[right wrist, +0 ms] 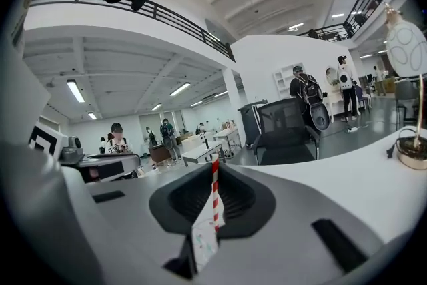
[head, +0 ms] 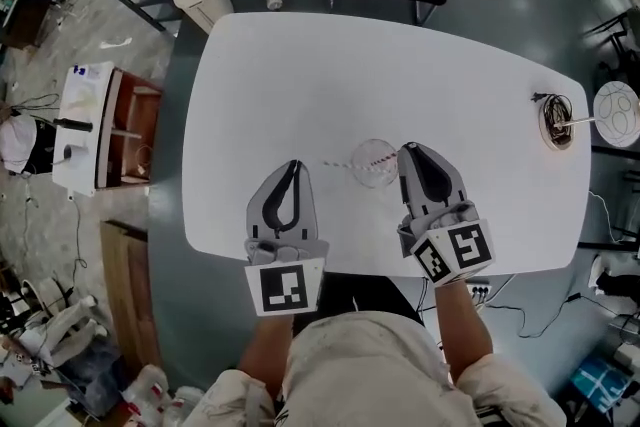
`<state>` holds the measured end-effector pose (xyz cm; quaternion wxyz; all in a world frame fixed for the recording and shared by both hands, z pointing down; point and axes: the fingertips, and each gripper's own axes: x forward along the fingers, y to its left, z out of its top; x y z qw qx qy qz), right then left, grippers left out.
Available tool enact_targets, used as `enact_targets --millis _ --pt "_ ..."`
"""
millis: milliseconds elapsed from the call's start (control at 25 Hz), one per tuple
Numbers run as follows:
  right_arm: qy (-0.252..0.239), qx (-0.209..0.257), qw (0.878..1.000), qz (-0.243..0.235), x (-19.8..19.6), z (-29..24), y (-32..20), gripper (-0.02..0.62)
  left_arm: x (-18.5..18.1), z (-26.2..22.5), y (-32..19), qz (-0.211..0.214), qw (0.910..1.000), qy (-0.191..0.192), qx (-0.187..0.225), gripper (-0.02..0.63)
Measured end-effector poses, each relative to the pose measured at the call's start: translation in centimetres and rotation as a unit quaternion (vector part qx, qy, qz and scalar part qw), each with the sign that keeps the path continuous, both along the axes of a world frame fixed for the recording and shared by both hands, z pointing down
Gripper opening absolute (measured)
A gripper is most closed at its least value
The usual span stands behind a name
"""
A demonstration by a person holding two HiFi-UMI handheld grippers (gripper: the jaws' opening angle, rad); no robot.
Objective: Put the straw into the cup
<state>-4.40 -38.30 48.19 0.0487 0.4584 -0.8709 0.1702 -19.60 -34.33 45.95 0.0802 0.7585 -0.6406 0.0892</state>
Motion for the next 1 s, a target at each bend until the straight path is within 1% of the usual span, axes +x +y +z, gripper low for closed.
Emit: enact_targets --millis 160,360,480,600,800,1000 --pt "-0.006 -0.023 1.000 0.004 -0.4 1.9 -0.5 0.023 -0.7 1.3 -0.8 0.002 1.0000 0.004 -0.007 0.009" --pt "-0.048 -0.053 0.997 0.017 -0.4 2.9 -1.2 0.023 -0.8 2.4 -1.6 0.005 0.9998 0.011 -0.016 0.009" --pt "-0.060 -0.064 0.996 0.026 -0.1 3.4 -1.6 0.023 -0.7 2.9 -1.9 0.011 0.9996 0.012 -0.021 0.009" --pt "-0.057 -0.068 0.995 0.035 0.2 3.9 -1.9 0.025 -0.7 3.4 -2.2 0.015 0.9995 0.013 -0.026 0.009" --pt "-0.038 -0.068 0.996 0.044 0.6 4.9 -2.4 0.036 -1.1 3.9 -2.6 0.013 0.9993 0.017 -0.032 0.009" --pt "-0.030 -0.072 0.995 0.065 1.7 6.0 -3.0 0.044 -1.0 4.2 -2.8 0.017 0.9991 0.018 -0.033 0.008"
